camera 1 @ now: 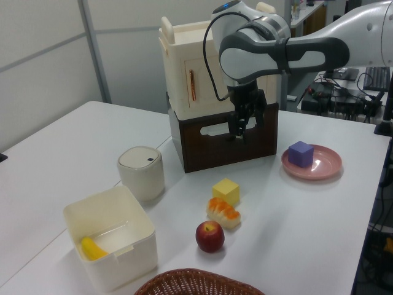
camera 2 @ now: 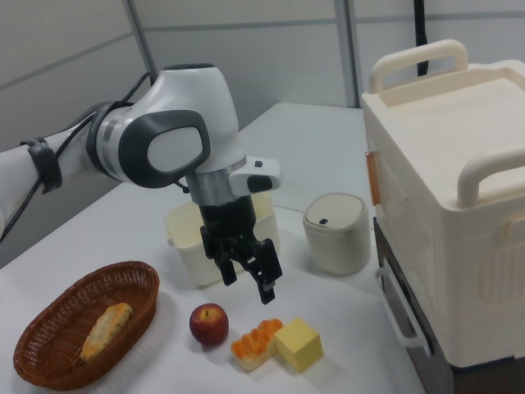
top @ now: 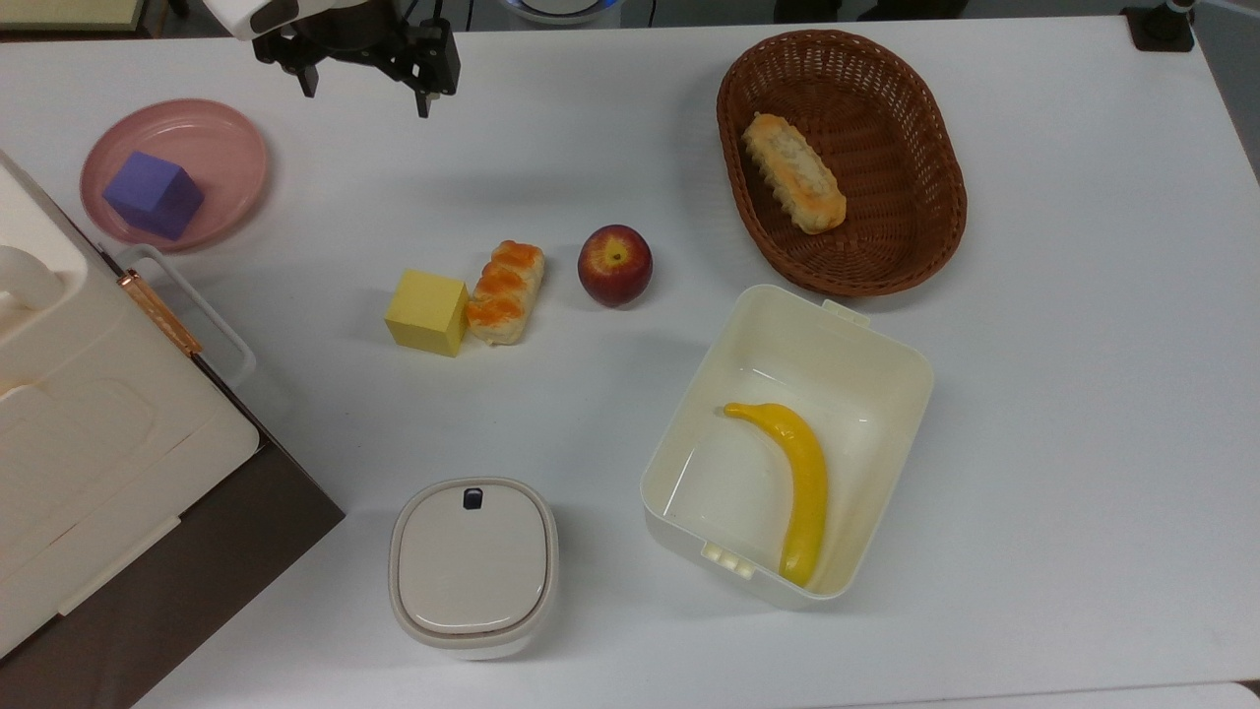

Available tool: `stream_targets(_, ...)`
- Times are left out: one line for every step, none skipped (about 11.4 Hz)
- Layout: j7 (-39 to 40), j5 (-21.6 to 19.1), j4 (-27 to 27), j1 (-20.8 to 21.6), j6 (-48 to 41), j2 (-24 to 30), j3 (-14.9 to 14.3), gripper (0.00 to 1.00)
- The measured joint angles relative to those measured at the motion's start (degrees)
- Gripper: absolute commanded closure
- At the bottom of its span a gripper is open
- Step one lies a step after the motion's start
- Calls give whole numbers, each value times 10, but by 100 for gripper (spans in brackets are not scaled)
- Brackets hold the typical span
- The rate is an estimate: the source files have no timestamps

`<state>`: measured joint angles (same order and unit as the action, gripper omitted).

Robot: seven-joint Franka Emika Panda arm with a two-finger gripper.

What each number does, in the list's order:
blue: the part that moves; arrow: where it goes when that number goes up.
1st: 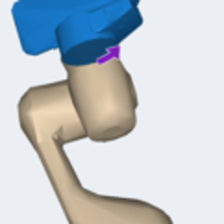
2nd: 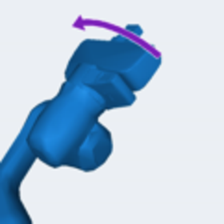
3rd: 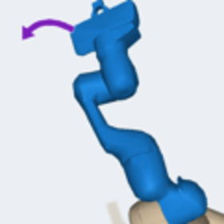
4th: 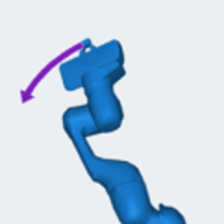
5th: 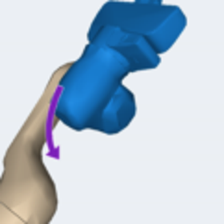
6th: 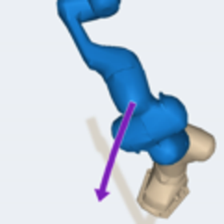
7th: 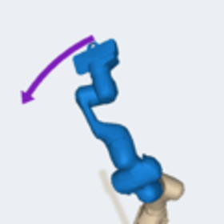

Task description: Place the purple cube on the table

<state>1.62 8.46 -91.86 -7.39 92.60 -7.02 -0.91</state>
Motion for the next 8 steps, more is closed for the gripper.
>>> stream_targets(0,0,0,0,-1,0,0,0)
stream_targets(0,0,0,0,-2,0,0,0)
stream_targets(0,0,0,0,-3,0,0,0)
stream_targets(0,0,0,0,-4,0,0,0)
stream_targets(0,0,0,0,-4,0,0,0)
stream_targets(0,0,0,0,-4,0,0,0)
stream_targets(0,0,0,0,-4,0,0,0)
stream_targets(0,0,0,0,-4,0,0,0)
